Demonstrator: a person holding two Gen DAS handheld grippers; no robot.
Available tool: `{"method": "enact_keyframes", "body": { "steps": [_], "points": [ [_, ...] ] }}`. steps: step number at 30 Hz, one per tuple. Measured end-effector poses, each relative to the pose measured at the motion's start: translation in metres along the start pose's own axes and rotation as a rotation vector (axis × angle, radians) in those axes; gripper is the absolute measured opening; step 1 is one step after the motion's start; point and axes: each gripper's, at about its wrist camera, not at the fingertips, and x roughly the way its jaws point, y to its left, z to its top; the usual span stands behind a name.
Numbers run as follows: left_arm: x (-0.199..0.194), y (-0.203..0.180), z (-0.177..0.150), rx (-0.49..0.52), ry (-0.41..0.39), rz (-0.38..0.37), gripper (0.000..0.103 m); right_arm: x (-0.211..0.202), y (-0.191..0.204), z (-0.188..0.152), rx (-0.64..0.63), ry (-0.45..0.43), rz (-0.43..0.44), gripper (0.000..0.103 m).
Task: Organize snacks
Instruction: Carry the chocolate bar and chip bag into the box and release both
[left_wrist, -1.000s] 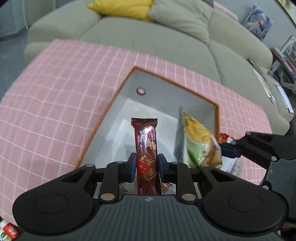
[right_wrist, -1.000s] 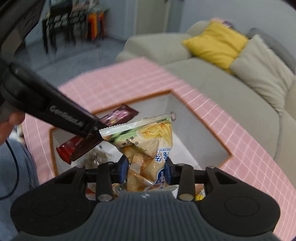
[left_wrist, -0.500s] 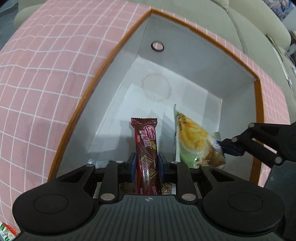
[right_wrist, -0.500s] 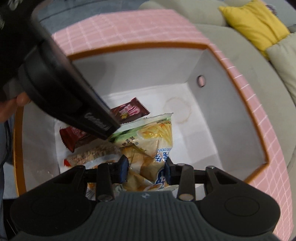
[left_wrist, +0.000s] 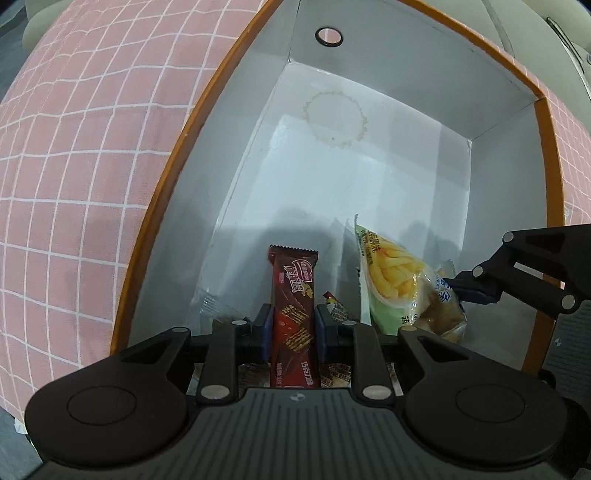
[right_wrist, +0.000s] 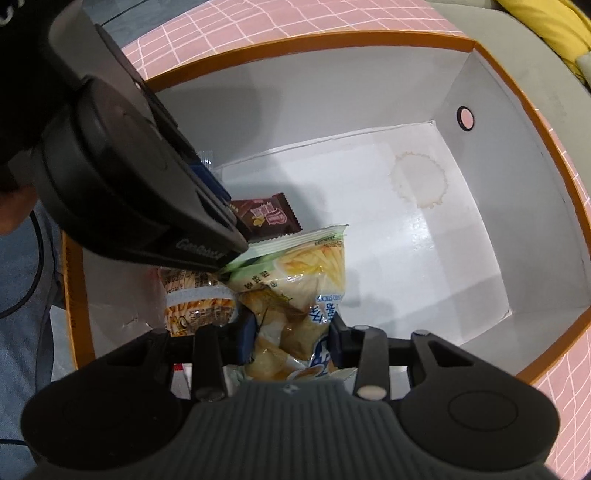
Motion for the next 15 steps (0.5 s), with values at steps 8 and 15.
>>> {"method": "enact_keyframes", "body": {
  "steps": [8,15],
  "points": [
    [0.004,-0.002,0.0,0.005,-0.007,-0.018,0.035,0.01,0.007,0.002,-0.005,0.002,-0.023,0.042],
    [-0.01,0.0,-0.004,-0.005,-0.04,-0.042,0.052,-0.004,0.011,-0.002,0.008,-0.026,-0.031,0.06]
  ]
}}
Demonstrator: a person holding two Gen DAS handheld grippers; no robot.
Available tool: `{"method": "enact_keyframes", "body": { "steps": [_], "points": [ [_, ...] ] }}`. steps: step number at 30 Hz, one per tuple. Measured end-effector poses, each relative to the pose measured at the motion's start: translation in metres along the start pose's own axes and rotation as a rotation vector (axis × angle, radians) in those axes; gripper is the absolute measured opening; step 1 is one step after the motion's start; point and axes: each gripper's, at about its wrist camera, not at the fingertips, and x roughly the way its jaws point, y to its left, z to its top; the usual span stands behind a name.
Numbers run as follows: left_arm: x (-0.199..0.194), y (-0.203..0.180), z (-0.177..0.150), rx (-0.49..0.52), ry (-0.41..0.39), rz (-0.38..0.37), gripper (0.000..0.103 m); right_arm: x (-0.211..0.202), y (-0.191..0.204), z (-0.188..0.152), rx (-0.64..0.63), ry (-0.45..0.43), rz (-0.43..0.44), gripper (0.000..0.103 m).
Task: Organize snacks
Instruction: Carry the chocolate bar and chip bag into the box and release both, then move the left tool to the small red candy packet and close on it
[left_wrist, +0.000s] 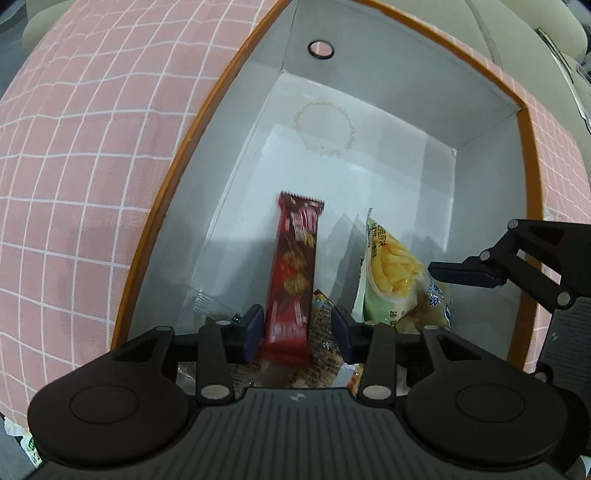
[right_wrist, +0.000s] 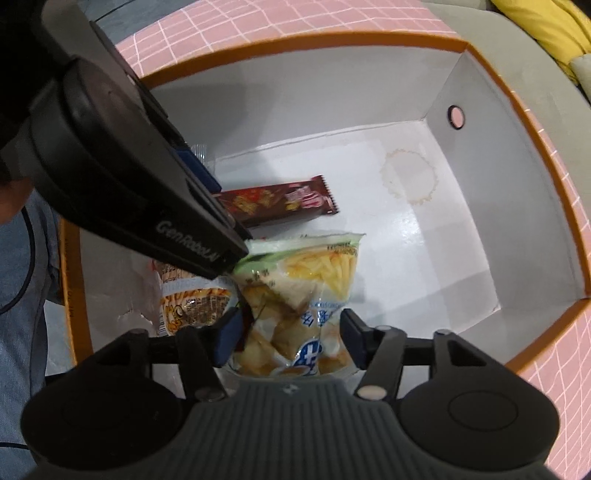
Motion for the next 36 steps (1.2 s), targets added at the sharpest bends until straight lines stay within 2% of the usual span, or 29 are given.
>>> {"method": "enact_keyframes", "body": {
  "steps": [3,8,12,17,23,26,31,34,36],
  "points": [
    [-0.007,-0.004,-0.004,0.007,-0.017,0.022,0.057,-0.011,-0.001,-0.001,0.009,-0.018,0.01,0.062],
    [-0.025,-0.008,-0.011,0.01,-0.053,0.023,0.058,-0.029,0.002,-0.007,0.017,-0.054,-0.01,0.065],
    [-0.048,-0.009,-0.023,0.001,-0.116,0.027,0.059,-0.05,0.005,-0.014,0.038,-0.114,-0.031,0.065],
    [-0.084,-0.022,-0.042,0.01,-0.237,0.024,0.059,-0.082,0.009,-0.031,0.075,-0.205,-0.059,0.065],
    [-0.125,-0.055,-0.072,0.061,-0.423,-0.011,0.064,-0.126,0.02,-0.065,0.154,-0.374,-0.106,0.065],
    [-0.137,-0.071,-0.09,0.078,-0.519,-0.033,0.064,-0.141,0.027,-0.088,0.19,-0.454,-0.176,0.065],
    [-0.138,-0.098,-0.117,0.113,-0.651,-0.053,0.065,-0.149,0.035,-0.139,0.28,-0.556,-0.344,0.065],
    [-0.13,-0.113,-0.13,0.117,-0.685,-0.081,0.066,-0.147,0.036,-0.174,0.352,-0.591,-0.423,0.065],
    [-0.122,-0.121,-0.136,0.12,-0.681,-0.112,0.066,-0.143,0.037,-0.197,0.41,-0.6,-0.466,0.065]
  ]
}}
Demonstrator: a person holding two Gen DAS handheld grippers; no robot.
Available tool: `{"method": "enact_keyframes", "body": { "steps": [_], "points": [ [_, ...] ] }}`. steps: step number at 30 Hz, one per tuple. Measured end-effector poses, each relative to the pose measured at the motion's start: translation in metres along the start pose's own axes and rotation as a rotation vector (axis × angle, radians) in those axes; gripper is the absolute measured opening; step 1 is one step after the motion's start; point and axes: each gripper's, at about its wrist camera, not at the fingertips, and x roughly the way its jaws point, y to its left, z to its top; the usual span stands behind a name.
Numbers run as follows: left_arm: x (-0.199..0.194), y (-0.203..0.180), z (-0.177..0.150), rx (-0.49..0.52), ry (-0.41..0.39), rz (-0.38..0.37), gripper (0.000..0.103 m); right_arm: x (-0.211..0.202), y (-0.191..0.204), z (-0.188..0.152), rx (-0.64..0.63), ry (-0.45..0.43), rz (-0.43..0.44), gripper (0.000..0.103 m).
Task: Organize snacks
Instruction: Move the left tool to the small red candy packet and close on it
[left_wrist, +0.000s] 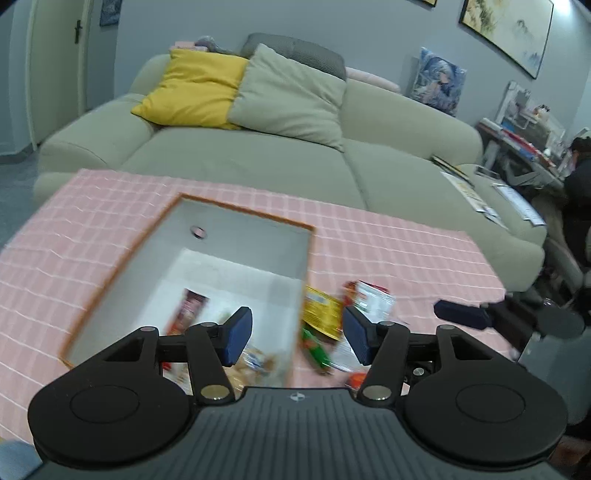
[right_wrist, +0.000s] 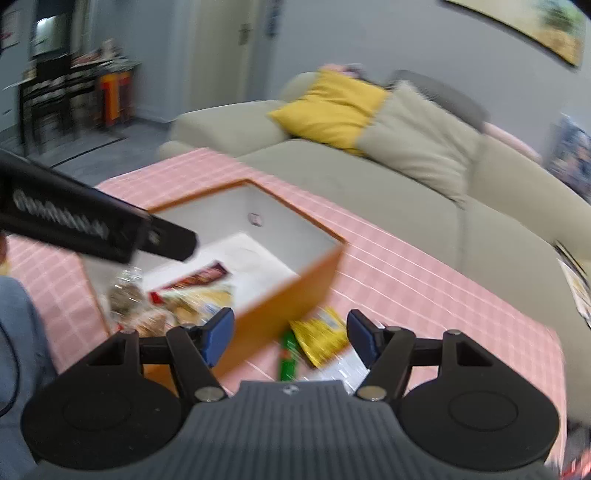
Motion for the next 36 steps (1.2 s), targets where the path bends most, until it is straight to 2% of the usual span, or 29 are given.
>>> {"method": "enact_keyframes", "body": {
  "steps": [5,9,12,15,24,33,36],
  "points": [
    [0.023,-0.025,-0.023,0.066,0.055,-0.082,0.066,-0.007,-0.022,-0.054,0.106,0.009,-0.095,0.065],
    [0.045,-0.037,-0.043,0.051,0.115,-0.052,0.066,0.007,-0.032,-0.088,0.141,0.071,-0.161,0.065],
    [0.055,-0.044,-0.056,0.075,0.142,-0.051,0.066,0.016,-0.037,-0.101,0.175,0.097,-0.166,0.065],
    [0.068,-0.053,-0.064,0.104,0.166,-0.049,0.066,0.028,-0.042,-0.106,0.188,0.102,-0.171,0.065],
    [0.113,-0.059,-0.07,0.035,0.163,-0.043,0.066,0.059,-0.06,-0.116,0.236,0.135,-0.19,0.065],
    [0.154,-0.046,-0.069,-0.105,0.286,-0.041,0.068,0.077,-0.064,-0.12,0.236,0.144,-0.163,0.065],
    [0.161,-0.042,-0.068,-0.147,0.304,-0.072,0.068,0.084,-0.065,-0.121,0.239,0.154,-0.156,0.065]
  ]
}}
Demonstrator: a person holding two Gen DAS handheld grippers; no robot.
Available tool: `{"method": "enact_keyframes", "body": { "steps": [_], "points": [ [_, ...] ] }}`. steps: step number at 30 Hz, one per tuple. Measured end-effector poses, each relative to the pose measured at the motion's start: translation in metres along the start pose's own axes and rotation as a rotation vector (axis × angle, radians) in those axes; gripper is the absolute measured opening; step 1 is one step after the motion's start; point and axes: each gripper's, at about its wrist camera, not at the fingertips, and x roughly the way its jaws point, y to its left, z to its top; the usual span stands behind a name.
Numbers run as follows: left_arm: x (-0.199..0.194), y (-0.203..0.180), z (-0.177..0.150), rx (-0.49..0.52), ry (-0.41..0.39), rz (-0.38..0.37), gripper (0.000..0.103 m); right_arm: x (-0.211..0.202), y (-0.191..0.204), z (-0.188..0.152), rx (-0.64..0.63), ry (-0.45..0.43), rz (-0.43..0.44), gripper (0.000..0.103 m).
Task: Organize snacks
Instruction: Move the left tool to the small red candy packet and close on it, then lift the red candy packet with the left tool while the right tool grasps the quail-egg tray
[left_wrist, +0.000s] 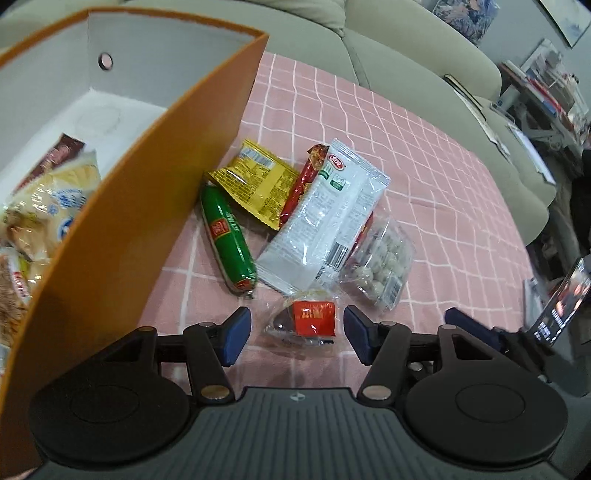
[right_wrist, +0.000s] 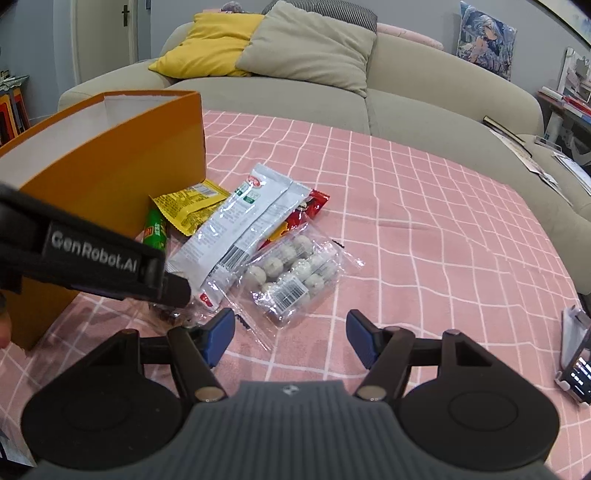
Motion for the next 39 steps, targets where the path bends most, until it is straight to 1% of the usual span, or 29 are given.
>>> {"method": "enact_keyframes", "body": {
  "steps": [2,4,5,12,14,19,21,23,27,29,31,36,39],
  "points": [
    [0.004,0.001,0.002,-0.01,0.014,-0.01,0.07,0.003,0.0,0.0,-0.001,0.006,0.004,0.065],
    [0.008,0.003,0.002,-0.023,0.032,-0.027,0.064,0.006,0.001,0.0,-0.001,0.009,0.01,0.065],
    [0.01,0.003,0.002,-0.028,0.037,-0.031,0.063,0.007,0.001,0.0,-0.001,0.01,0.012,0.065],
    [0.016,-0.001,0.004,0.014,0.065,0.004,0.053,0.013,-0.003,0.001,0.004,0.014,0.014,0.065],
    [0.017,-0.001,0.004,0.017,0.073,0.008,0.052,0.014,-0.004,0.002,0.015,0.019,0.009,0.065],
    [0.014,-0.012,0.004,0.083,0.067,0.046,0.041,0.016,-0.009,0.003,0.04,0.025,0.012,0.065],
    [0.009,-0.012,0.004,0.095,0.057,0.069,0.039,0.016,-0.012,0.004,0.054,0.027,0.011,0.064],
    [0.001,-0.009,0.004,0.092,0.038,0.055,0.039,0.016,-0.014,0.004,0.071,0.029,0.013,0.065],
    [-0.018,-0.012,0.007,0.126,-0.014,0.082,0.039,0.021,-0.016,0.01,0.119,0.035,0.044,0.065],
    [-0.025,-0.014,0.01,0.133,-0.029,0.088,0.039,0.026,-0.016,0.017,0.144,0.032,0.054,0.069],
    [-0.031,-0.015,0.012,0.141,-0.044,0.097,0.039,0.033,-0.018,0.023,0.183,0.029,0.061,0.083],
    [-0.039,-0.015,0.018,0.147,-0.057,0.106,0.039,0.059,-0.026,0.033,0.31,0.086,0.108,0.083],
    [-0.04,-0.015,0.018,0.149,-0.056,0.11,0.039,0.069,-0.032,0.033,0.374,0.11,0.114,0.079]
  ]
}}
